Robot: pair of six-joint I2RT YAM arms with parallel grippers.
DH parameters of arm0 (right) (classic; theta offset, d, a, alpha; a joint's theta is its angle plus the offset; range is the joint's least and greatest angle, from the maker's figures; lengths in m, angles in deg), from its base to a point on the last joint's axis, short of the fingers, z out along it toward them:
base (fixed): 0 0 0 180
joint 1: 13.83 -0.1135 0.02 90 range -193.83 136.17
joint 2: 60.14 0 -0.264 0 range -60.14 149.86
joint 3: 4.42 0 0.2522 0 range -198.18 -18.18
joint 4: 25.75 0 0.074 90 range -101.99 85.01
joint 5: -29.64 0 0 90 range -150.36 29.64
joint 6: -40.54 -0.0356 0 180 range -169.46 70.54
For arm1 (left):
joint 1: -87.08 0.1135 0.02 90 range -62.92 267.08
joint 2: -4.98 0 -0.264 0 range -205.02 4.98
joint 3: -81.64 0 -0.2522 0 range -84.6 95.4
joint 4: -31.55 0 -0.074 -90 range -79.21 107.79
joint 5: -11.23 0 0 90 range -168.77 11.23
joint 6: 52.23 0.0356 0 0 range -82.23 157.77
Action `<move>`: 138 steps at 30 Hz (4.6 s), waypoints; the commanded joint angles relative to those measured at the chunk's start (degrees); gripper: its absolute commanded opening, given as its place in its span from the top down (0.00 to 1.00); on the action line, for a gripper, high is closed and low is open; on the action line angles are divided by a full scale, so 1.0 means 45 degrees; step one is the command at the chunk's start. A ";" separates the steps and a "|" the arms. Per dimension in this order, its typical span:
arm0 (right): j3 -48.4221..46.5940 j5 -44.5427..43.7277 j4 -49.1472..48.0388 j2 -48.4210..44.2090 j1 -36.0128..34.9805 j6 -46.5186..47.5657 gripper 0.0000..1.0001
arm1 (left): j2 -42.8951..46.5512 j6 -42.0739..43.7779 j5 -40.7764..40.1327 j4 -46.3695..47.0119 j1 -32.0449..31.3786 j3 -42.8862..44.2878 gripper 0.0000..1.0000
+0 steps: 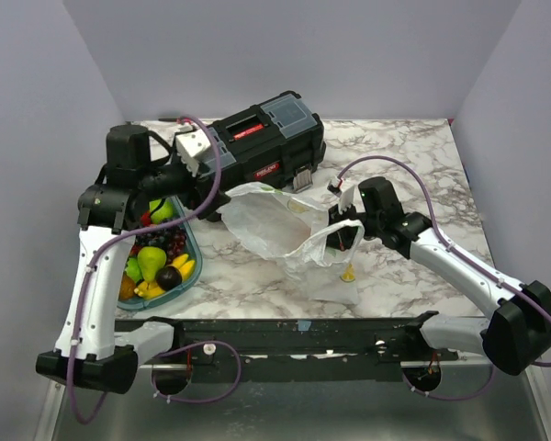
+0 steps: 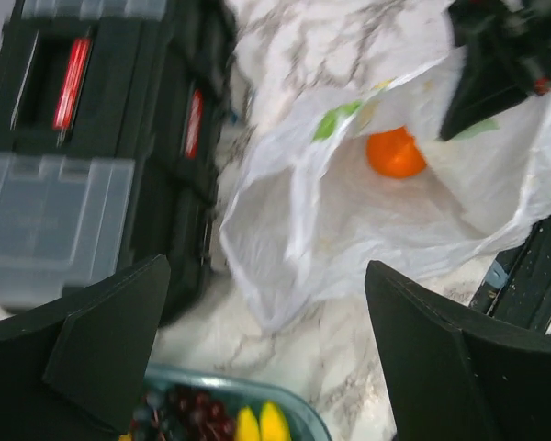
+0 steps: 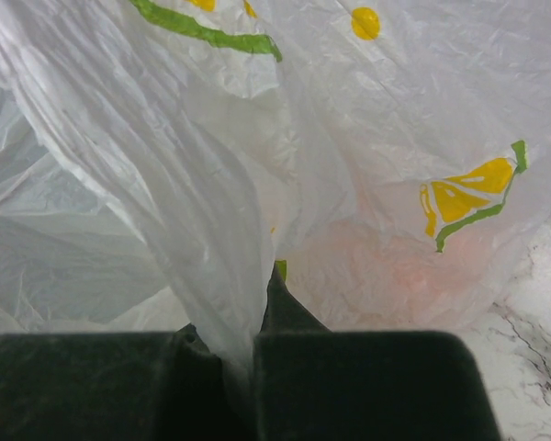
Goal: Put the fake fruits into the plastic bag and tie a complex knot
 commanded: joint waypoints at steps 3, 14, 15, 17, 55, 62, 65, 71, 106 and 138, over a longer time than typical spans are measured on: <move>0.0211 -0.0234 -0.0367 -0.0003 0.0074 0.0285 0.99 | -0.0168 0.1926 -0.0344 -0.3543 0.4402 -0.1178 0.09; 0.0200 -0.0033 -0.0348 0.0133 0.0069 0.0267 0.99 | -0.0501 0.7501 -0.3905 -0.1980 0.6225 -0.4422 0.13; 0.0212 -0.0038 -0.0338 0.0119 0.0069 0.0283 0.99 | -0.0701 0.7738 -0.4083 -0.1825 0.6233 -0.4478 0.14; 0.0209 -0.0036 -0.0280 0.0115 0.0069 0.0307 0.99 | -0.1114 0.8138 -0.4549 -0.1368 0.6233 -0.4692 0.15; 0.0310 0.0394 -0.0455 0.0538 0.0075 0.0423 1.00 | -0.1624 0.5947 -0.1783 -0.4909 0.6298 0.0544 1.00; 0.0228 0.0488 -0.0523 0.0721 0.0083 0.0424 0.99 | -0.0180 0.4276 0.1072 -0.5974 0.4085 0.2591 1.00; 0.0174 0.0567 -0.0542 0.0785 0.0069 0.0418 0.99 | 0.0387 0.3121 0.1181 -0.5299 0.1797 0.2731 1.00; 0.0066 0.0675 -0.0642 0.0948 0.0069 0.0357 0.99 | 0.0834 0.0314 0.1252 -0.2108 -0.1964 0.1686 1.00; 0.0029 0.2365 -0.1246 0.0947 0.0069 0.0168 0.99 | -0.2714 0.8829 -0.3526 1.0692 -0.6992 -0.8309 1.00; 0.0408 0.0482 -0.1290 0.0850 0.0079 0.0617 0.99 | -0.1116 0.6642 -0.2277 -0.0293 -0.6845 -0.2565 0.25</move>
